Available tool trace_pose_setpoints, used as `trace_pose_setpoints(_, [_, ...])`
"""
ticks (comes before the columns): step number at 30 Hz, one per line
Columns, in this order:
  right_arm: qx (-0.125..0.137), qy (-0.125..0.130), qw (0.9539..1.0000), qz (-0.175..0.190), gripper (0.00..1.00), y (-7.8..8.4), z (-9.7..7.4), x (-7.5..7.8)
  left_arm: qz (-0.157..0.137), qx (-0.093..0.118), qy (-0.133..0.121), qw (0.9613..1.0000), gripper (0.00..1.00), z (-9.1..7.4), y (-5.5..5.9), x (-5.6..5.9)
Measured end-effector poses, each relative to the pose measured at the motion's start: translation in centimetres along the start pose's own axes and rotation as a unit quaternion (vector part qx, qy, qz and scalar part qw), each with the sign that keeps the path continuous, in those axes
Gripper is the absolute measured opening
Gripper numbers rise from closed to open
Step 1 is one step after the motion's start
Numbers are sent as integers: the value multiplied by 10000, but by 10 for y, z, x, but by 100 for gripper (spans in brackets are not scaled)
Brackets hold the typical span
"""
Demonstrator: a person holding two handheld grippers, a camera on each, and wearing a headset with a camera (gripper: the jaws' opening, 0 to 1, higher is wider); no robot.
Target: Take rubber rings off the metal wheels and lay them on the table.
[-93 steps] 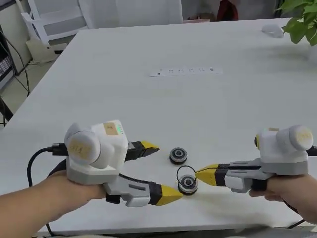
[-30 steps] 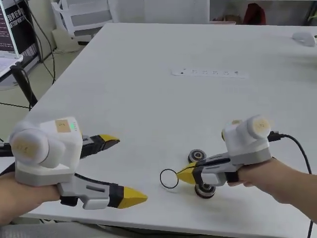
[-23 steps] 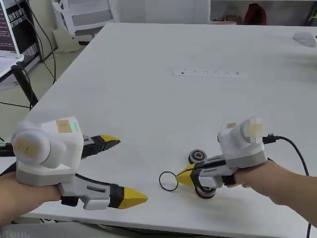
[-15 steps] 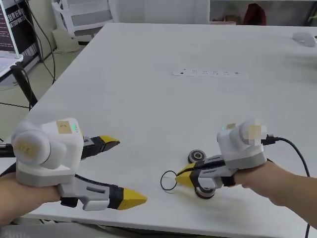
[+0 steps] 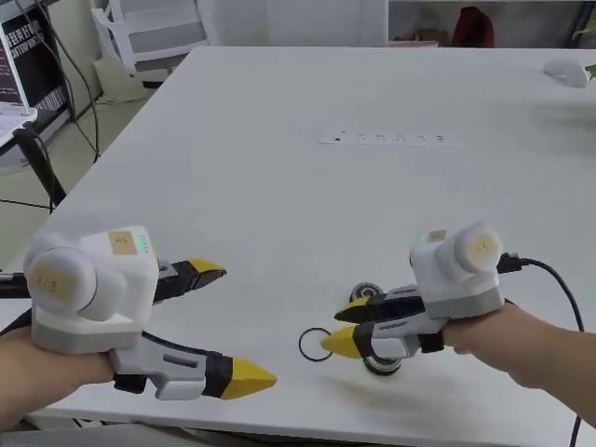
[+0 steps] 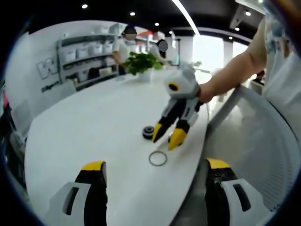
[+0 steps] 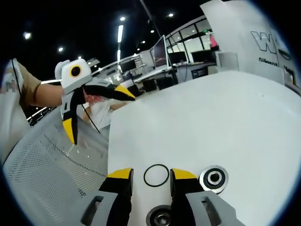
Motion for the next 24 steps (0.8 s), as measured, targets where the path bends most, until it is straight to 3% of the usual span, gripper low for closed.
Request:
trace_pose_setpoints(13, [437,94,9990,63,38,-13,-19,3,89,-47,73,9999,87,7,-7,-1])
trace_pose_setpoints(24, [593,282,9978,50,39,-10,-42,10,166,-59,172,9997,86,17,-14,-2])
Point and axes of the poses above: the centre of the closed fingertips' face, and the gripper's own axes: z roughly forward along the fingers, x roughly to its right, y roughly out of its underside, the point moved 8 cm from there along -z, roughly backward along the fingers, and after that the axes turned 10 degrees about y, right-handed, at the moved point
